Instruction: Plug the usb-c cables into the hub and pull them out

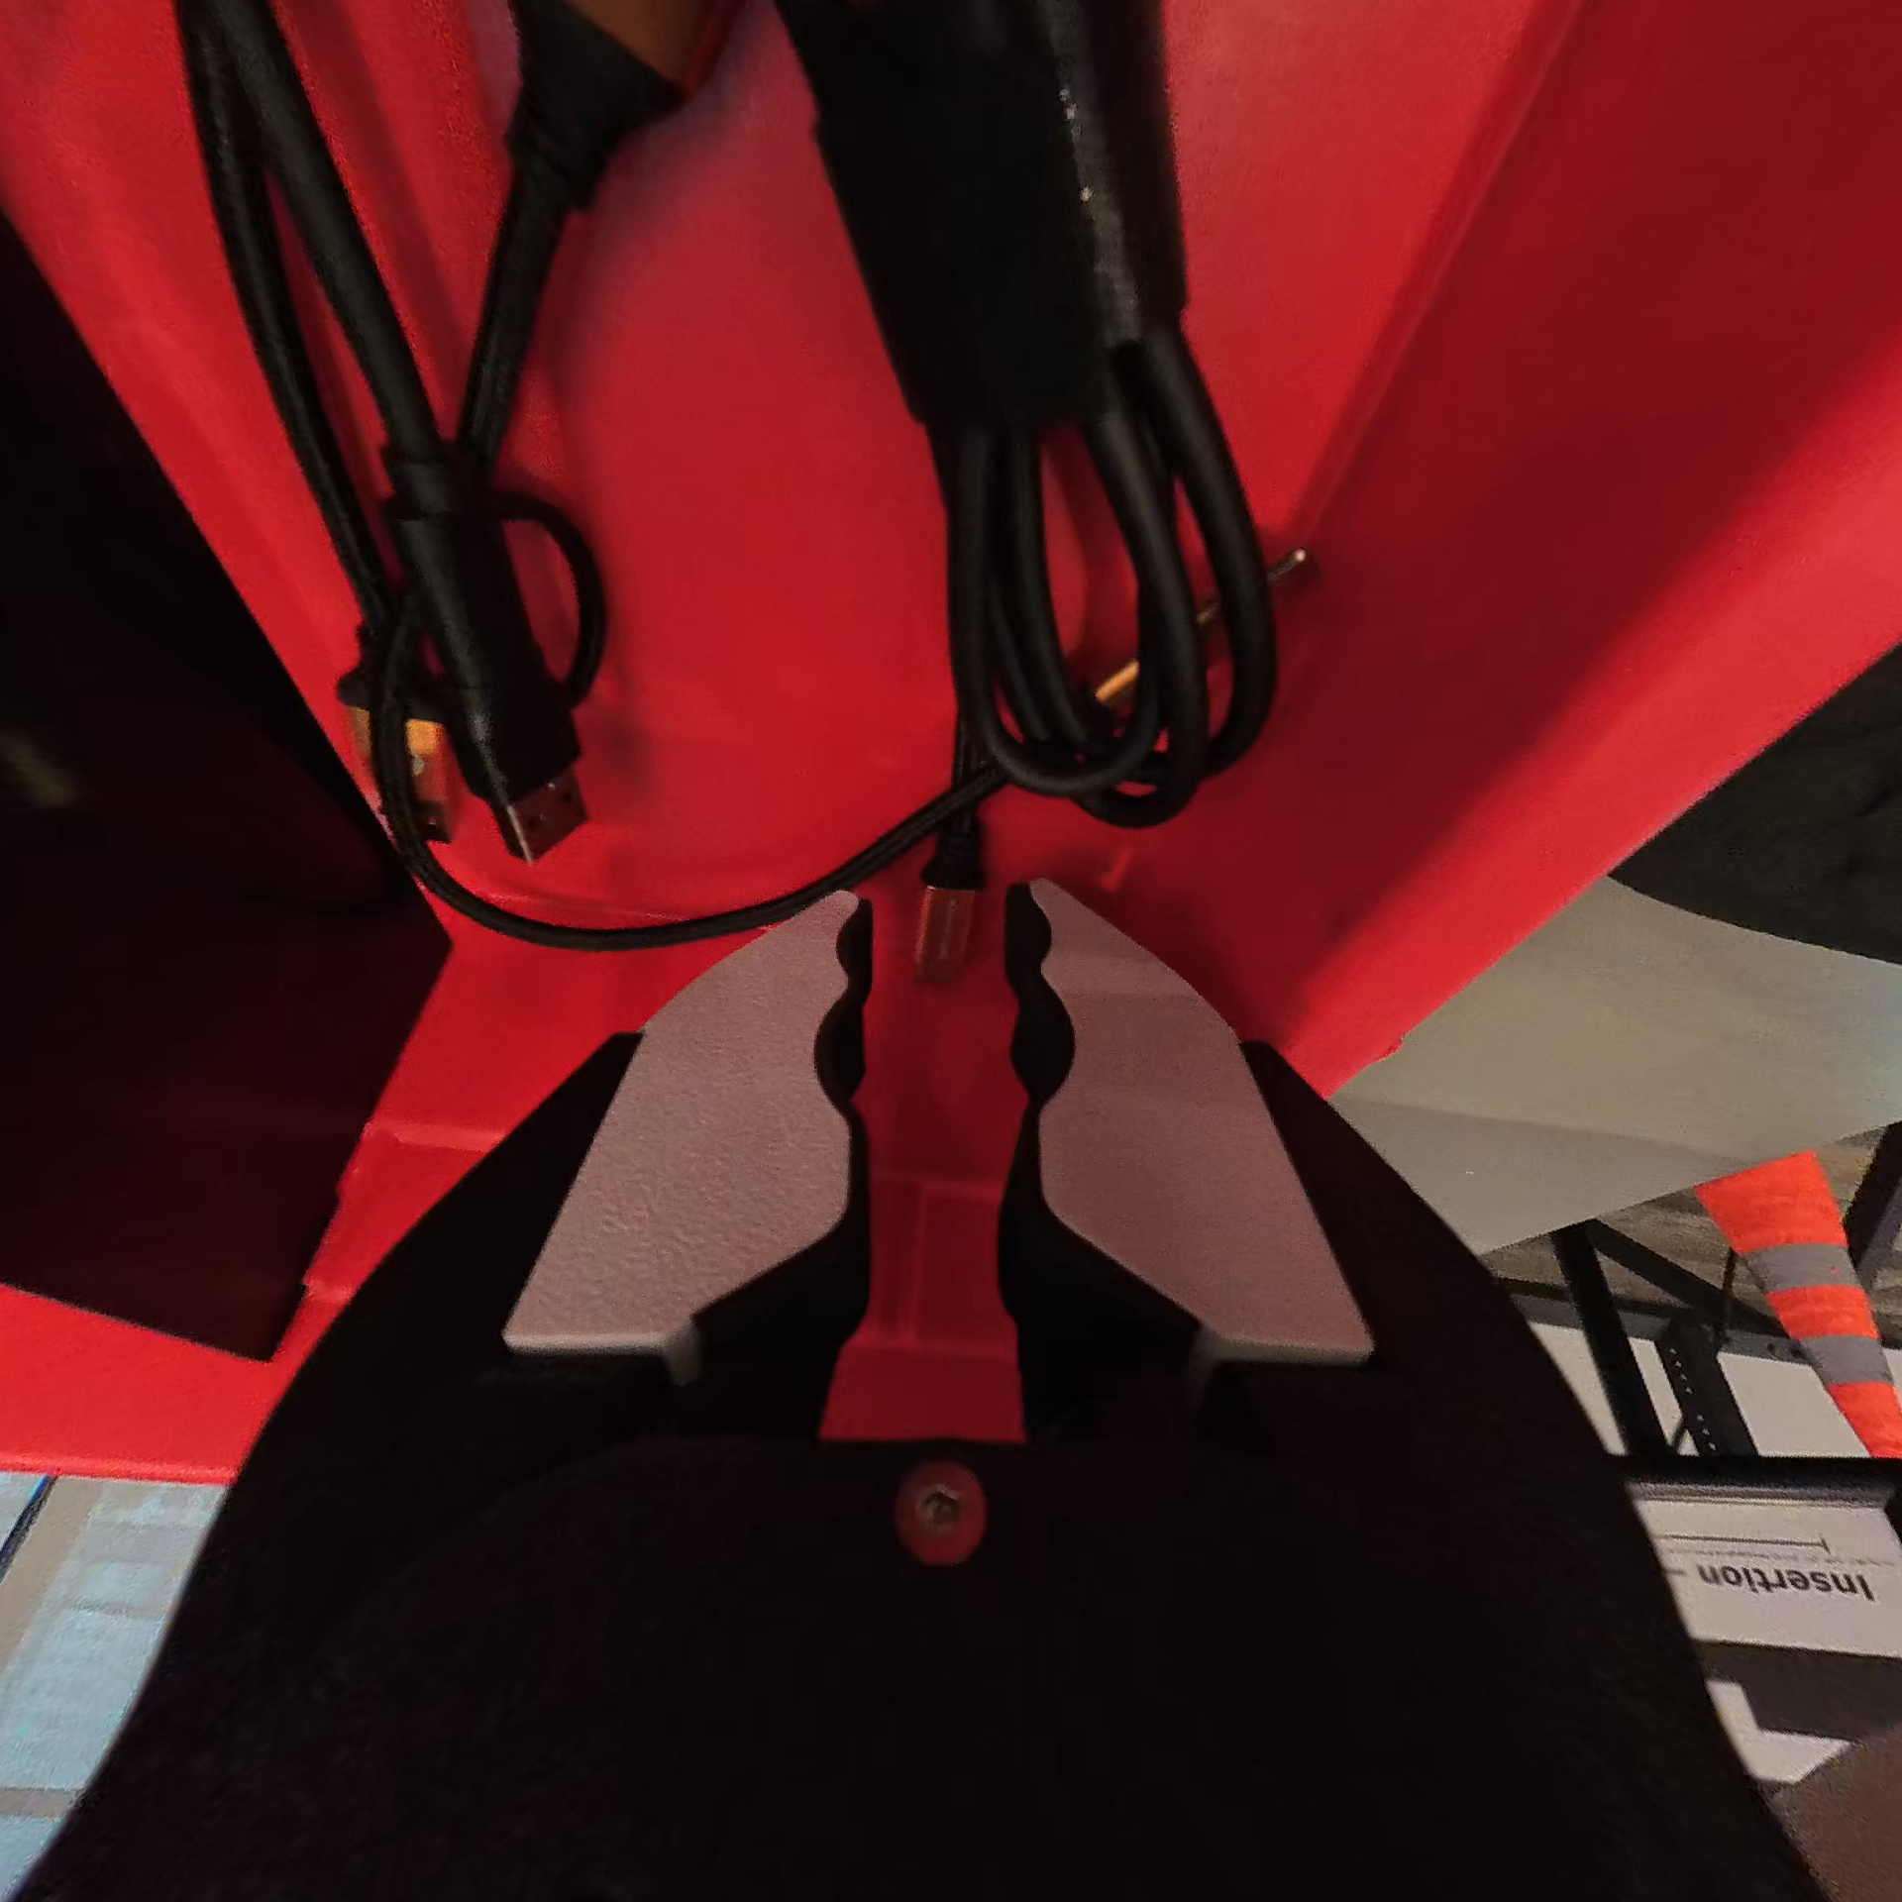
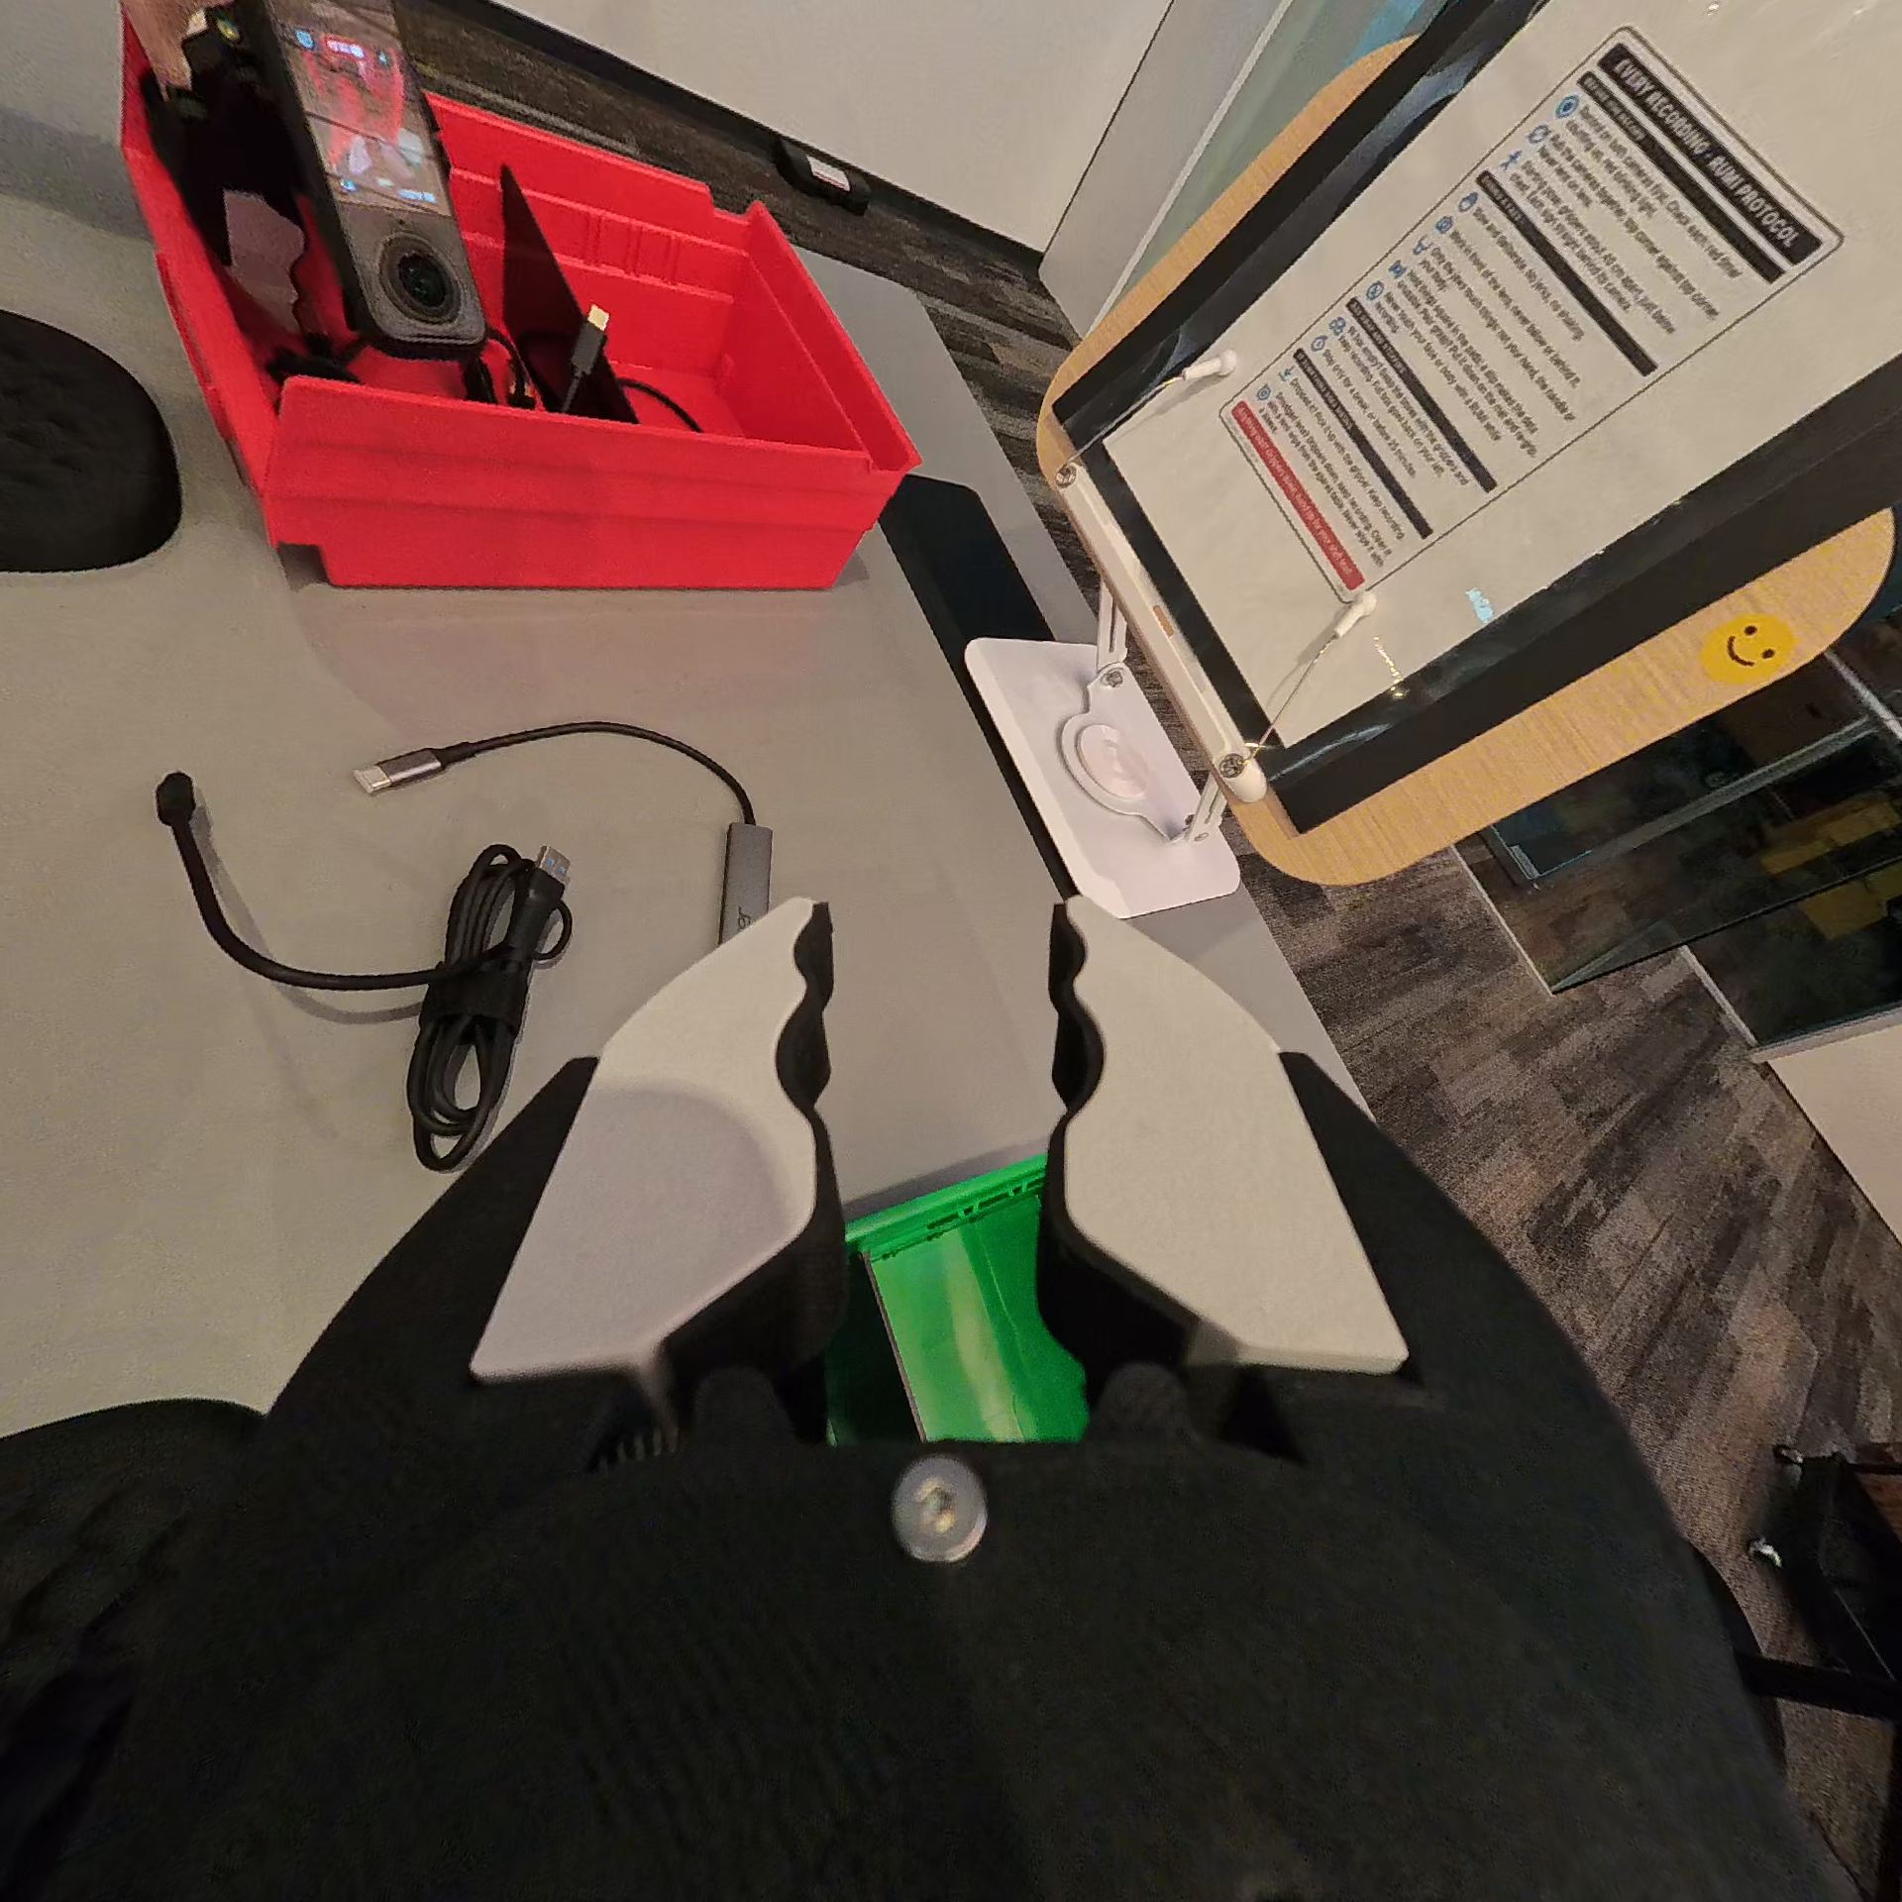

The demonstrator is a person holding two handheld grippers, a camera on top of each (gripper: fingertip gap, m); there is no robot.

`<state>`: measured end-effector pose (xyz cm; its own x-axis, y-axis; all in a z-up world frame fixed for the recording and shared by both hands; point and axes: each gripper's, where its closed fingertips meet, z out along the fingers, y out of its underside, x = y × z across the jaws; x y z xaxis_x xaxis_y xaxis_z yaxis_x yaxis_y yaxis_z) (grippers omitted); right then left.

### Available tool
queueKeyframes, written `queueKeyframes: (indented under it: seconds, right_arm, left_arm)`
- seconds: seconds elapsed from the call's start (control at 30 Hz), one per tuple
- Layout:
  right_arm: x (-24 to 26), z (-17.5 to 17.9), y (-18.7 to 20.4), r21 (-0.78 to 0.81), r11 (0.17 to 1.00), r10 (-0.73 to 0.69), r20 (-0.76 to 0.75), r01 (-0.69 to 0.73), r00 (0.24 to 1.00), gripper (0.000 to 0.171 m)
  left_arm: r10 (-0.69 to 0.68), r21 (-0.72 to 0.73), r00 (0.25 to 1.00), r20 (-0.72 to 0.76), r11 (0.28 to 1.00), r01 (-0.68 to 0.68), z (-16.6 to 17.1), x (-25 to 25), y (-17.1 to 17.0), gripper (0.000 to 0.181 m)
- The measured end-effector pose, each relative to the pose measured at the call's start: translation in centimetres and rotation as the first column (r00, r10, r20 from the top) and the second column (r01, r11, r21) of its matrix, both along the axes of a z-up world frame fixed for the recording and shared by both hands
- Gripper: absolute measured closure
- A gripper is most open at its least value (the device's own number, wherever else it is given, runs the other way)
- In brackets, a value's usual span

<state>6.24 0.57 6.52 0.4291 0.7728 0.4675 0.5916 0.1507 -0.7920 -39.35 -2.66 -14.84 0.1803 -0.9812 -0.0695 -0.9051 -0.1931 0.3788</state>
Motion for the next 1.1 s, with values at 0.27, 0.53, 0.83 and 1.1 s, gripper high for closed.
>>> queueKeyframes:
  seconds: [0.27,0.53,0.83,1.1]
  right_arm:
    - [-0.2,-0.1,0.0,-0.003,1.0,0.005,0.006,-0.005,1.0,0.13]
    - [-0.3,-0.3,-0.1,-0.009,1.0,0.01,0.017,-0.01,1.0,0.13]
    - [-0.3,-0.4,-0.1,-0.009,1.0,0.015,0.019,-0.015,1.0,0.13]
    - [-0.2,-0.2,-0.3,-0.004,1.0,0.019,0.009,-0.019,1.0,0.13]
  left_arm:
    - [-0.112,0.064,0.989,0.099,0.992,0.105,0.6,1.4,1.1,0.158]
    - [-0.045,-0.071,0.994,0.096,0.996,0.051,-0.7,1.0,0.2,0.165]
    - [-0.065,0.019,0.994,0.09,0.998,0.064,1.6,0.9,0.8,0.17]
    - [-0.13,0.228,0.991,-0.036,0.964,0.134,7.1,0.1,2.6,0.176]
